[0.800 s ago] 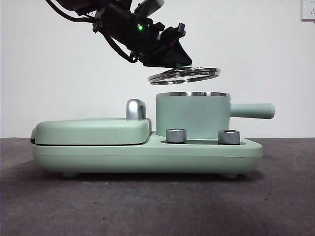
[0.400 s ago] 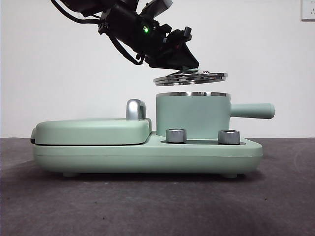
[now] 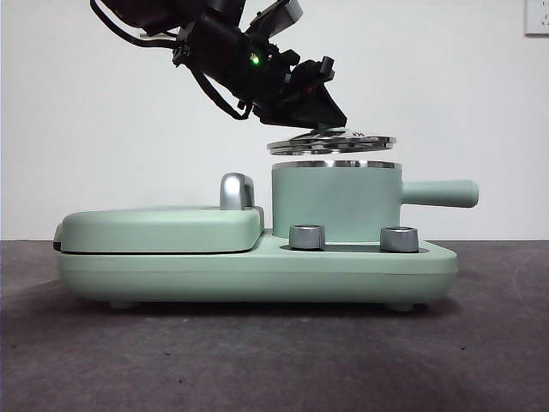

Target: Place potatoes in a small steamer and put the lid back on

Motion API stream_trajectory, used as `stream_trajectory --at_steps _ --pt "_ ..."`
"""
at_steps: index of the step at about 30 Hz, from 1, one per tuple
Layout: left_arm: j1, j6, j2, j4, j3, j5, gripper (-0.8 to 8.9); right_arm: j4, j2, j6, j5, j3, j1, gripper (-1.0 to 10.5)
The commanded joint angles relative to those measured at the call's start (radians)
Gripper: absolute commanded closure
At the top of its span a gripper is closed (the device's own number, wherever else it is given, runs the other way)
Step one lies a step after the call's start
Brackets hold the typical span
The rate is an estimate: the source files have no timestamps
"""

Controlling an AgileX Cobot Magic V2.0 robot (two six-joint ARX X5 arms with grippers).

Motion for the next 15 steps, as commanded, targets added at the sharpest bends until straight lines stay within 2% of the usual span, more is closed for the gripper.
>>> stream_trajectory --at_steps 1,15 --pt "-0.008 0.023 0.031 0.022 0.036 0.005 8.00 0.006 0.004 0.011 0.003 0.003 0.005 6.5" --pt "-0.014 0.029 0.045 0.022 0.036 0.005 8.00 0.006 0.004 0.011 0.007 0.003 0.005 6.5"
